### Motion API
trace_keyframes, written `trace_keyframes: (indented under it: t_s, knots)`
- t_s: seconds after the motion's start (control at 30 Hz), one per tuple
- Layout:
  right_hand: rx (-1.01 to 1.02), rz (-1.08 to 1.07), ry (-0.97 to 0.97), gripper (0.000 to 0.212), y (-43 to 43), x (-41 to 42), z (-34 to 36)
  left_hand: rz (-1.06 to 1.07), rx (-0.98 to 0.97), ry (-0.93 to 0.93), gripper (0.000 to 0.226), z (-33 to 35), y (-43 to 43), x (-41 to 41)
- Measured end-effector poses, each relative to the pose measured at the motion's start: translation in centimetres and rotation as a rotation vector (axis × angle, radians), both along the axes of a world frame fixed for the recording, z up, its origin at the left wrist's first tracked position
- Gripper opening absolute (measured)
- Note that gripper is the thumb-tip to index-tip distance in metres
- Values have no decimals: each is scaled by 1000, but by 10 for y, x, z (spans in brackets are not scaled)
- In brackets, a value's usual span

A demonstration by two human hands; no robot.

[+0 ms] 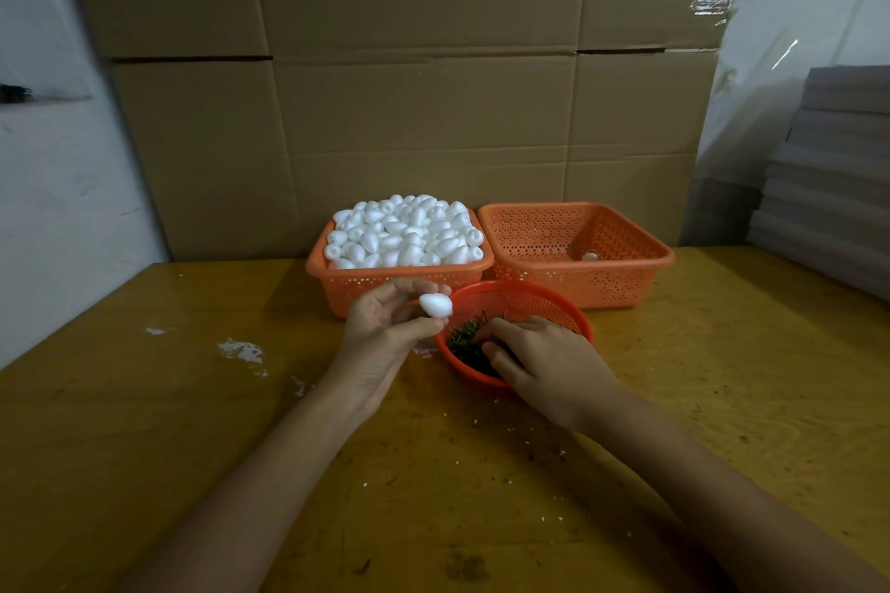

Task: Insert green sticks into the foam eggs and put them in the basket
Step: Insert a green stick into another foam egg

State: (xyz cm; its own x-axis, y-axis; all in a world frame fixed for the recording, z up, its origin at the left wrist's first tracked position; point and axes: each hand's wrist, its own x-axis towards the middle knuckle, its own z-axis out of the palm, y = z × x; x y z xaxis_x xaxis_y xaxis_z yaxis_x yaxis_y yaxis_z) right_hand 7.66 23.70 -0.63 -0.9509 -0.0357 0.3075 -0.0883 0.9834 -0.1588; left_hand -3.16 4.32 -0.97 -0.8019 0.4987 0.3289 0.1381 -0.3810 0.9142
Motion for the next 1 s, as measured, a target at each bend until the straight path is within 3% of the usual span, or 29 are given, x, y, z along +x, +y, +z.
trace_keyframes:
  t_s: [0.67, 0.87, 1.0]
  knots:
    - [6, -5, -7, 32, 0, 0, 0, -45, 96, -53, 32, 3, -2, 1]
    - [-10, 11, 22, 32, 2, -1, -2, 14, 94, -18, 50, 1, -3, -3]
    - [-22, 16, 42, 31, 2, -1, -3, 59, 70, 31, 51, 1, -4, -4]
